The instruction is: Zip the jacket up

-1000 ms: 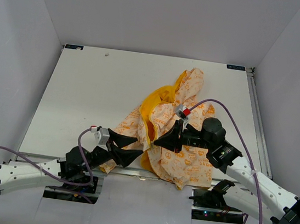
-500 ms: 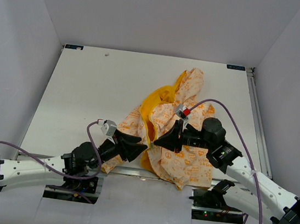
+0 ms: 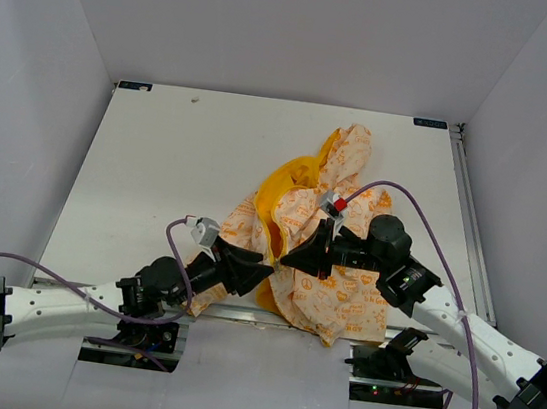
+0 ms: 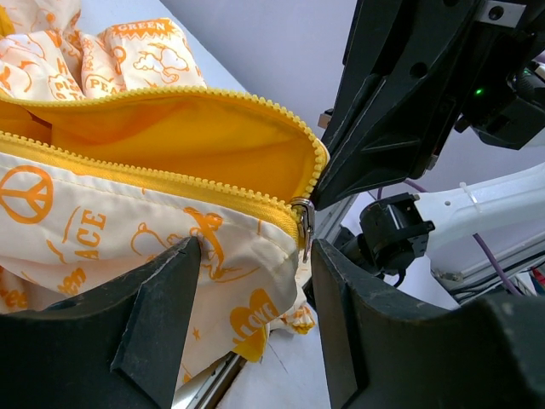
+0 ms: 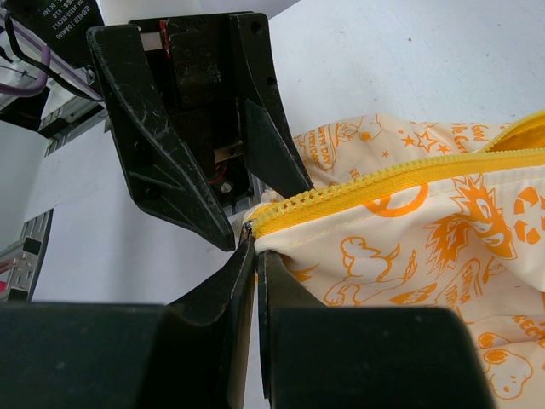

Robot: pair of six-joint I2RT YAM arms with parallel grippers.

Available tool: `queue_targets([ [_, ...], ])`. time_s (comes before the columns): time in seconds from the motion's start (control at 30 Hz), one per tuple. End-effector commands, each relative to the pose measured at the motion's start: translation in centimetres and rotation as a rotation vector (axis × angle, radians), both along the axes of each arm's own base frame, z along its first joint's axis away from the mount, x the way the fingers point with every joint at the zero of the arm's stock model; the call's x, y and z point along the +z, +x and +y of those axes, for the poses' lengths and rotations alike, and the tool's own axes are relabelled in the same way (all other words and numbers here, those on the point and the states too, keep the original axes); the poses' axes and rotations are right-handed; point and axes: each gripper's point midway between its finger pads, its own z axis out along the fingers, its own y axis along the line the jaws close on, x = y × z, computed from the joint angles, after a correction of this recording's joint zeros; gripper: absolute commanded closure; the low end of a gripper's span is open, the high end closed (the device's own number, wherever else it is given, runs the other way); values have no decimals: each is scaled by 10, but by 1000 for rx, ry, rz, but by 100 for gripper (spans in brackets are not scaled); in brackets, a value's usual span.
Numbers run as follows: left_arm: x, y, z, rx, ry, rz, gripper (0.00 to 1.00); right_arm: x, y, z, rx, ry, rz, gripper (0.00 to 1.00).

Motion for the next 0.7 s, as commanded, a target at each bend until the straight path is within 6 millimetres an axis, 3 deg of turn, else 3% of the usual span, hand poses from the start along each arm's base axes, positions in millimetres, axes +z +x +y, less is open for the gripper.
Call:
queue_targets([
  [0.0,19,-3,-7,-30,-38,-17,36,19,2,1,4,64,-64,92],
  [0.17,20,-3,-4,-25,-38,-58,48,18,1,0,4,64,-66,92],
  [0.23,20,-3,-3,-24,-39,-68,65,19,1,0,4,66,-67,92],
  [0.5,17,-7,-5,-53,-1,-100,100,20,2,1,0,70,-66,92],
  [0.67,8,-13,-10,-97,59,-126,100,28,7,2,-30,85,-69,92],
])
